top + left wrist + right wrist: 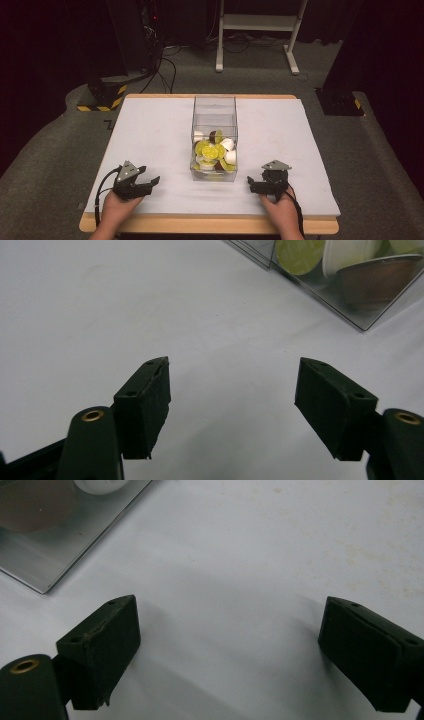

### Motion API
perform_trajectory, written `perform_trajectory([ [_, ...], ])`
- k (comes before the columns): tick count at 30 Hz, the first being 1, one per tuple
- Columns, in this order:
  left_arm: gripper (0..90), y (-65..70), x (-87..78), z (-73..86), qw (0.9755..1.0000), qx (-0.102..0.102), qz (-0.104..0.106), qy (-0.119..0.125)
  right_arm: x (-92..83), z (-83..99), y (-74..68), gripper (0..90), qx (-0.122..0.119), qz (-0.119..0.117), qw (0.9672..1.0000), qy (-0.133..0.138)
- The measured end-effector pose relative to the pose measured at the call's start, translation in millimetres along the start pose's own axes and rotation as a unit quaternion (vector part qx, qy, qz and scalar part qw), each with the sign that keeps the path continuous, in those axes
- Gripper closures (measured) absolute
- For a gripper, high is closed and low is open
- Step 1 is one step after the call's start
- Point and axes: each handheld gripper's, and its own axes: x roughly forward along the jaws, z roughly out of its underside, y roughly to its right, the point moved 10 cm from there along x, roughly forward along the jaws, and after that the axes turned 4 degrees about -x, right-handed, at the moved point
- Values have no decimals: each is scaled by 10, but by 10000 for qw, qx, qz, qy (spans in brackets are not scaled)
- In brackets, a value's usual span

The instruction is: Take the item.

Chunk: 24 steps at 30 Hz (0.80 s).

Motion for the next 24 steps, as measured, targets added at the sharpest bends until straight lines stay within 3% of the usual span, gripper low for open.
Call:
perform_trajectory([
  [2,308,35,12,6,10000,8,57,-21,0,0,0,97,-1,0,10000,0],
  [3,308,76,31,-11,9999,-88,108,48,0,0,0,97,-2,0,10000,0],
  [6,308,107,46,-19,9999,25,158,12,0,0,-1,97,2,-1,10000,0],
  [8,308,152,67,-34,9997,-66,207,66,0,0,-1,98,1,-1,10000,-1],
  [9,308,151,61,-21,9997,59,224,-33,0,0,-1,98,1,-2,10000,0],
  [12,308,206,92,-47,9996,-65,279,40,0,0,0,98,-1,-2,10000,0],
  [16,307,251,111,-82,9993,4,362,-35,0,0,-1,98,1,-3,10000,1],
  [19,304,317,123,-136,9991,-5,411,43,0,0,0,98,-3,-3,10000,1],
  [24,298,426,109,-233,9982,-112,586,101,0,0,1,98,1,0,10000,4],
])
